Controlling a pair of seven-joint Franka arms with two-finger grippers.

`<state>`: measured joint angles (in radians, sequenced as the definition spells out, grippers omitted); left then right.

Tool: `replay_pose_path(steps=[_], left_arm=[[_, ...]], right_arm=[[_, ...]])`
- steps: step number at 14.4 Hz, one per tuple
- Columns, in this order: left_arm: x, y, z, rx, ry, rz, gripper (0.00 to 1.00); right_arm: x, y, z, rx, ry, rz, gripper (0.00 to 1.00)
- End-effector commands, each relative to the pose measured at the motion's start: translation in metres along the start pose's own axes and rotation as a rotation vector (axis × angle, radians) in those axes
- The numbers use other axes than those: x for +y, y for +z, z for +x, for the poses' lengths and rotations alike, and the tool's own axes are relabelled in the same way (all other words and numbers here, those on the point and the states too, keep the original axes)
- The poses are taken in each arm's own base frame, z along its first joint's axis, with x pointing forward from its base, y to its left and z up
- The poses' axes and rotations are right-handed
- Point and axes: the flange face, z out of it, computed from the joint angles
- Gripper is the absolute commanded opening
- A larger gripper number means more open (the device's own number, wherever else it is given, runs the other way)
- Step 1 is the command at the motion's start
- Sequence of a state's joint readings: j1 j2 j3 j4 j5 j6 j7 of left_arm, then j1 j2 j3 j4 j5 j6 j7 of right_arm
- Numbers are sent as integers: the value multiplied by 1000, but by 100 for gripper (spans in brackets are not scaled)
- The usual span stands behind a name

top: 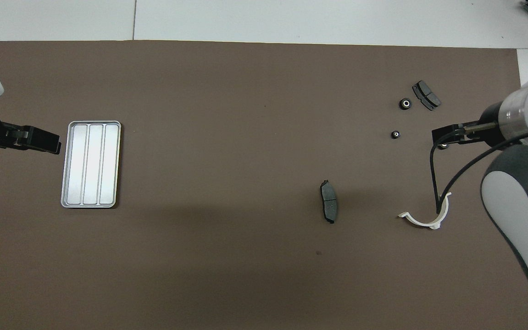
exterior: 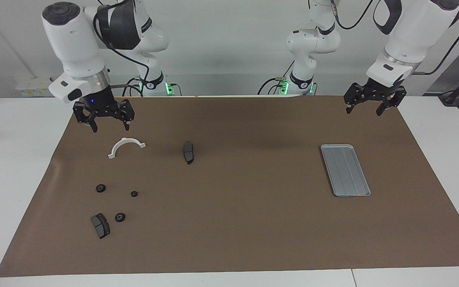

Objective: Place bearing gear from tray to pile
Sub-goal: 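Release the gear beside the others and retract the right gripper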

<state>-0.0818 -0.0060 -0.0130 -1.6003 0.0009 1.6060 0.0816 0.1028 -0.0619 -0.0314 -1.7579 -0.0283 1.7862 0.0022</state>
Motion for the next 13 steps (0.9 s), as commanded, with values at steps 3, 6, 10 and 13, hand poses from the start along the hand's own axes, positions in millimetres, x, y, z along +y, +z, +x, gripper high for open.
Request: replay_pose_path(steps=[3, 6, 10, 13], left_arm=[[-2, -2, -10, -1, 6, -14, 100], [-2, -2, -10, -1, 4, -14, 100], [-2, -2, -10, -1, 4, -14, 100], [-2, -2, -10, -1, 4, -14, 100]], right_arm=[[-6, -15, -17, -13, 64, 69, 100], [-17, -16, -18, -13, 44, 70, 100], [-17, -15, -18, -13, 38, 46, 100], [-13, -14, -18, -16, 46, 45, 100]])
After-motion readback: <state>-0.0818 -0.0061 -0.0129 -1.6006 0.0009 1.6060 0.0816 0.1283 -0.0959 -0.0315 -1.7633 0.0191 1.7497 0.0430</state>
